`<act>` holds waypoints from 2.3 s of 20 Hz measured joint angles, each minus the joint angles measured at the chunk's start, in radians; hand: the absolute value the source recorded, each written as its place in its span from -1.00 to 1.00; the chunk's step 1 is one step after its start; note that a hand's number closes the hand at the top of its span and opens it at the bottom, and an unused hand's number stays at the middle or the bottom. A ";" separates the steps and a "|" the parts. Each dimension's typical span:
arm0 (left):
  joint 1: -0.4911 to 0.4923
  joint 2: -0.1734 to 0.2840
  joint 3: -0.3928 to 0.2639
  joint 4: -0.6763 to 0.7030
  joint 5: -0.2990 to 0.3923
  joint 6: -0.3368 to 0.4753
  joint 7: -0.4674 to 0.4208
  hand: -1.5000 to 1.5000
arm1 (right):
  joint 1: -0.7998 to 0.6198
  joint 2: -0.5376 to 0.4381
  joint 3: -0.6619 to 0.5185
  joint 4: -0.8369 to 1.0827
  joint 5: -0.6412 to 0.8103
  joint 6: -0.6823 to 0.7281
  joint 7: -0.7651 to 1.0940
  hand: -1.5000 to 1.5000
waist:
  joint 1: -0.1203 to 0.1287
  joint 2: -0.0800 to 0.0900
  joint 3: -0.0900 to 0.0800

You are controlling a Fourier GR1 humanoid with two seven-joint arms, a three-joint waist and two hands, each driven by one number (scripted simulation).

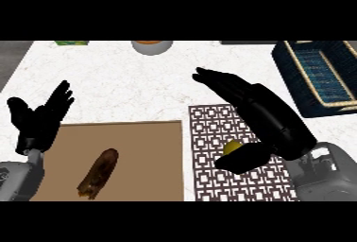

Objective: Pick the lemon from the placemat and place it in the basket

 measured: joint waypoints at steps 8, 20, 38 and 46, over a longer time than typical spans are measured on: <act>0.007 -0.009 -0.004 -0.023 -0.011 0.000 0.009 0.00 | -0.224 -0.148 -0.131 -0.019 -0.155 0.317 0.400 -1.00 | 0.006 0.004 0.002; 0.023 -0.003 0.042 -0.051 -0.015 -0.033 0.027 0.00 | -0.109 -0.321 -0.357 -0.081 -0.622 0.548 0.454 -1.00 | 0.003 0.011 0.005; 0.013 -0.077 0.067 -0.051 -0.088 -0.052 0.034 0.00 | 0.383 -0.032 -0.405 -0.184 -0.086 0.481 0.005 -1.00 | 0.018 0.017 0.007; 0.025 -0.073 0.108 -0.071 -0.096 -0.092 0.056 0.00 | 0.406 0.129 -0.304 0.014 0.129 0.331 -0.189 -1.00 | 0.020 0.017 0.006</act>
